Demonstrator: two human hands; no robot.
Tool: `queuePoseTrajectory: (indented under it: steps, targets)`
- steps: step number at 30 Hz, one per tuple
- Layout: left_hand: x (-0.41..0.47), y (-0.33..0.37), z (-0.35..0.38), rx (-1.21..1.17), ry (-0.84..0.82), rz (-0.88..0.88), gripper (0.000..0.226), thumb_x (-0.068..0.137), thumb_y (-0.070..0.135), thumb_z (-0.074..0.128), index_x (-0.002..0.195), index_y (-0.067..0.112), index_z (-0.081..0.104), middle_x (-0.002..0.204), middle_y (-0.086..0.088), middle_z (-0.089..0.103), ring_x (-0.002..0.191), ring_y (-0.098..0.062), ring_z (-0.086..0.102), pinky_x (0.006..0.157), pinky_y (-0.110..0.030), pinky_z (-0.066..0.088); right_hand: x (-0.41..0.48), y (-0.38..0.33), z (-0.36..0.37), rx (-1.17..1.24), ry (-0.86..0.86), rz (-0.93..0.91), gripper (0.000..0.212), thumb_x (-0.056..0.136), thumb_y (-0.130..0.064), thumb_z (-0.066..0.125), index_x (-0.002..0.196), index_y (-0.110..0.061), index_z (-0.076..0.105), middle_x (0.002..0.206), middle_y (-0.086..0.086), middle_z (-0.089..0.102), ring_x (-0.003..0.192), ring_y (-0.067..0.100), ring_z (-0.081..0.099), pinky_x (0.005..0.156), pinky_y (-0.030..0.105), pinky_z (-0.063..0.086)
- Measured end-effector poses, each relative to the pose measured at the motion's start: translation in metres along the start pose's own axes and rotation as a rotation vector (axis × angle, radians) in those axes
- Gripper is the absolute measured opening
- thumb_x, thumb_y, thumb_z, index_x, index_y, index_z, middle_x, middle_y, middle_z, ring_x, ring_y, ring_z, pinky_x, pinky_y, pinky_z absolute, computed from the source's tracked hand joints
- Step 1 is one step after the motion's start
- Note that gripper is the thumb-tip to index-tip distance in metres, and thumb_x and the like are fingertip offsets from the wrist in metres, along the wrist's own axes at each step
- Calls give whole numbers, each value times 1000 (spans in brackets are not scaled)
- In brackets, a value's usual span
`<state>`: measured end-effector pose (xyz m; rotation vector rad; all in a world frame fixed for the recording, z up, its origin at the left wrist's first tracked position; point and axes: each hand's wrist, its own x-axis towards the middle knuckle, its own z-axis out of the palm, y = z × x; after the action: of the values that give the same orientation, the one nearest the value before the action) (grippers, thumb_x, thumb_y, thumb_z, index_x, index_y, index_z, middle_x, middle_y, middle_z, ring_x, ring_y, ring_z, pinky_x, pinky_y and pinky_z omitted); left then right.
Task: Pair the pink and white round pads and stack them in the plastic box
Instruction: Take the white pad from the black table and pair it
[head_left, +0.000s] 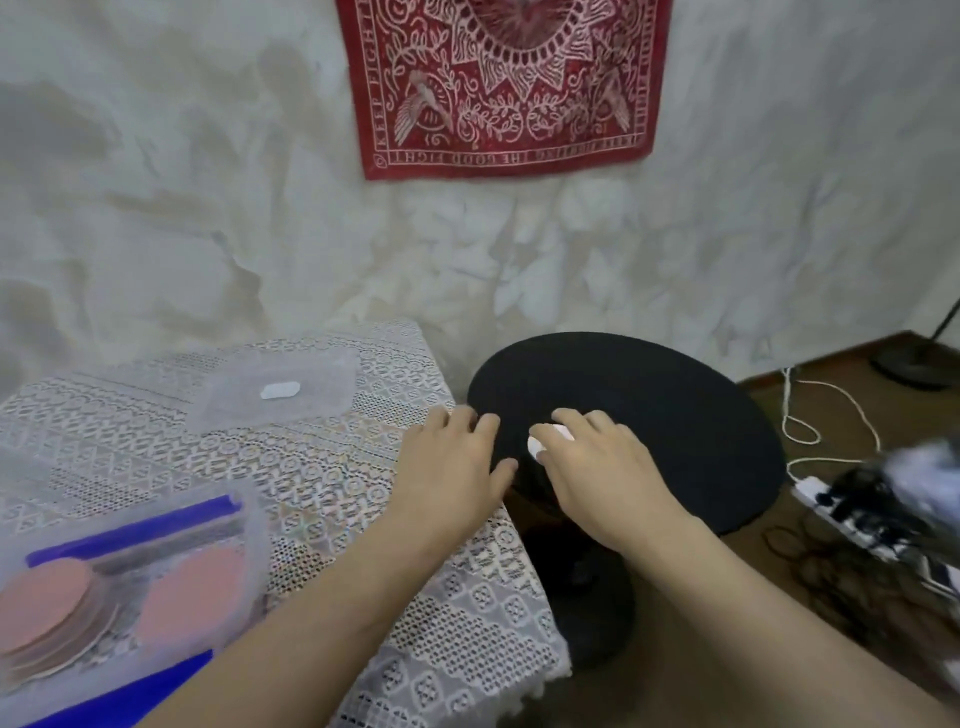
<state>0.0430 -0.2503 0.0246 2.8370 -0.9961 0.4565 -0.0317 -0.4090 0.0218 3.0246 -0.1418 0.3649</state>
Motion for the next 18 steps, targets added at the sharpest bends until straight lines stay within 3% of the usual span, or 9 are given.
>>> queuePoseTrajectory:
  steps: [4, 10, 14, 18]
  targets:
    - [17, 28, 23, -22, 3, 82, 45, 96, 52, 43, 128, 23, 56, 122, 0, 60, 108, -26, 54, 87, -38, 47, 0, 26, 19, 43, -7, 40, 35, 86, -12, 65, 120, -21, 67, 113, 3, 65, 89, 28, 58, 66, 38, 48]
    - [19, 35, 41, -15, -33, 115, 42, 98, 48, 39, 122, 25, 64, 117, 3, 65, 96, -25, 55, 81, -40, 49, 1, 37, 36, 96, -8, 1, 16, 96, -32, 55, 109, -28, 63, 91, -6, 59, 86, 21, 55, 65, 33, 36]
    - [0, 31, 41, -70, 22, 108, 37, 97, 43, 39, 109, 23, 69, 104, 4, 70, 82, -21, 56, 74, -40, 50, -4, 31, 31, 230, -19, 8, 29, 103, -37, 41, 111, -27, 67, 104, -7, 64, 98, 19, 56, 78, 33, 49]
    - [-21, 26, 38, -109, 56, 97, 33, 96, 43, 49, 109, 22, 70, 105, 5, 70, 83, -20, 57, 73, -39, 52, -2, 25, 20, 386, -107, 50, 28, 98, -43, 57, 122, -30, 62, 122, -6, 57, 110, 18, 49, 82, 27, 41]
